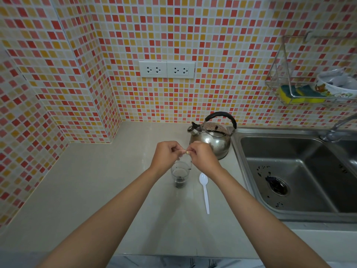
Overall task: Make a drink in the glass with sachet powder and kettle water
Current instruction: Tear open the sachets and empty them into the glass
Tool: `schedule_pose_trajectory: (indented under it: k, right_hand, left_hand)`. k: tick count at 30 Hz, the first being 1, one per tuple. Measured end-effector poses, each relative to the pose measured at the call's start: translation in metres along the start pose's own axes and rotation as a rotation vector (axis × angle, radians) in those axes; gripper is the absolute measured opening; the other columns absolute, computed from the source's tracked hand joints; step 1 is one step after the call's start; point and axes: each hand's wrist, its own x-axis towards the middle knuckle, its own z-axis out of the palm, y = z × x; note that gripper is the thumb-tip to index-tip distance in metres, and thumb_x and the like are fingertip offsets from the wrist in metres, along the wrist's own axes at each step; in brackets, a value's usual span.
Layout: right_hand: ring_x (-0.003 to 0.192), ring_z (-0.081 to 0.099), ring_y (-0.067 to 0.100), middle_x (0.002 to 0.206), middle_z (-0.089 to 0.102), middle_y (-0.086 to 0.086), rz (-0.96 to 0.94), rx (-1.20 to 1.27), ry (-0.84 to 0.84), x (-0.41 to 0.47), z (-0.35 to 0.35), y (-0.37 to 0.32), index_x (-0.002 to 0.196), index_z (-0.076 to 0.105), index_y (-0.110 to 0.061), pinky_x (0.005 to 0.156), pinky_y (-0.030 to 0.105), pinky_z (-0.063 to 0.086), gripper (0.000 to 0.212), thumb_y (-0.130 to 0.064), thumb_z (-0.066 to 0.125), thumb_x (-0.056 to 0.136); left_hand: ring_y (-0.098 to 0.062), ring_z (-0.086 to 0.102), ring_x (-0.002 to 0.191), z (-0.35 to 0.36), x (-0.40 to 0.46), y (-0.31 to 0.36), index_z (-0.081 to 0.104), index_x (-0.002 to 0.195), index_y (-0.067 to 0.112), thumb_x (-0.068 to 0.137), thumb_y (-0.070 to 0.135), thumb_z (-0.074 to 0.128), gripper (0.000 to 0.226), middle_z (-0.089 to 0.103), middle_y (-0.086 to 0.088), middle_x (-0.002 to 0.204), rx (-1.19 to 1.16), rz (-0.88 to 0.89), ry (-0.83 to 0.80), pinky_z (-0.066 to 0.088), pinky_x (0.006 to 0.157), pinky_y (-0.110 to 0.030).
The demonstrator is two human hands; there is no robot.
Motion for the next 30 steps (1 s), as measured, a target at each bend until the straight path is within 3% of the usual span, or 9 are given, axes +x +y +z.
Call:
schedule_pose_trajectory:
  k: [5, 9, 14, 17, 22, 25, 30]
  right_hand:
    - [0.070, 0.050, 0.018, 0.079, 0.055, 0.004, 0.029, 0.076, 0.027, -0.001, -0.007, 0.001, 0.086, 0.068, -0.001, 0.063, 0.025, 0.037, 0.013, -0.005, 0.057, 0.089]
    - [0.070, 0.053, 0.015, 0.077, 0.060, 0.004, 0.111, 0.177, 0.077, 0.000, -0.011, 0.002, 0.087, 0.068, -0.001, 0.063, 0.022, 0.039, 0.011, -0.006, 0.059, 0.088]
    - [0.058, 0.052, 0.006, 0.066, 0.058, -0.002, 0.234, 0.297, 0.091, -0.004, -0.010, 0.007, 0.086, 0.069, -0.006, 0.054, 0.017, 0.041, 0.008, -0.011, 0.063, 0.087]
    - [0.042, 0.054, 0.004, 0.064, 0.062, 0.000, 0.339, 0.405, 0.038, -0.008, -0.011, 0.006, 0.082, 0.068, -0.007, 0.051, 0.017, 0.045, 0.006, -0.007, 0.063, 0.085]
    - [0.035, 0.055, 0.006, 0.064, 0.065, 0.008, 0.512, 0.723, -0.061, -0.021, 0.002, -0.021, 0.078, 0.063, -0.006, 0.039, 0.013, 0.036, 0.009, 0.000, 0.058, 0.084]
    - [0.032, 0.052, 0.007, 0.062, 0.063, 0.008, 0.623, 0.899, -0.101, -0.034, 0.030, -0.042, 0.077, 0.060, -0.007, 0.042, 0.020, 0.032, 0.011, 0.001, 0.057, 0.083]
    - [0.027, 0.047, 0.006, 0.058, 0.059, 0.009, 0.686, 0.888, -0.113, -0.052, 0.090, -0.060, 0.083, 0.059, -0.004, 0.031, 0.014, 0.029, 0.008, 0.003, 0.054, 0.083]
  left_hand:
    - [0.002, 0.065, 0.061, 0.000, 0.000, 0.000, 0.075, 0.080, 0.014, 0.079, 0.014, 0.077, 0.002, 0.072, 0.004, 0.071, -0.138, 0.007, -0.014, 0.051, 0.064, -0.008]
    - [-0.009, 0.064, 0.072, 0.000, 0.001, -0.002, 0.073, 0.091, 0.007, 0.075, 0.013, 0.081, 0.019, 0.071, -0.003, 0.082, -0.115, -0.096, -0.093, 0.052, 0.070, -0.016]
    - [-0.005, 0.066, 0.060, -0.005, -0.001, -0.002, 0.069, 0.079, 0.010, 0.079, 0.014, 0.077, 0.009, 0.070, -0.003, 0.073, -0.176, -0.248, -0.179, 0.050, 0.060, -0.014]
    - [-0.009, 0.068, 0.064, -0.012, -0.001, 0.002, 0.068, 0.080, 0.014, 0.082, 0.012, 0.071, 0.005, 0.071, -0.001, 0.076, -0.208, -0.368, -0.205, 0.051, 0.071, -0.026]
    - [-0.014, 0.065, 0.069, -0.050, -0.011, -0.006, 0.070, 0.092, 0.009, 0.081, 0.006, 0.071, 0.011, 0.069, -0.006, 0.078, -0.259, -0.437, -0.177, 0.048, 0.070, -0.023]
    - [-0.010, 0.064, 0.060, -0.072, -0.027, -0.024, 0.071, 0.091, 0.008, 0.077, 0.006, 0.075, 0.014, 0.067, -0.006, 0.070, -0.203, -0.471, -0.117, 0.044, 0.063, -0.020]
    - [-0.008, 0.060, 0.054, -0.090, -0.048, -0.064, 0.071, 0.083, 0.013, 0.075, 0.008, 0.076, 0.010, 0.065, -0.004, 0.064, -0.134, -0.578, -0.060, 0.035, 0.055, -0.021]
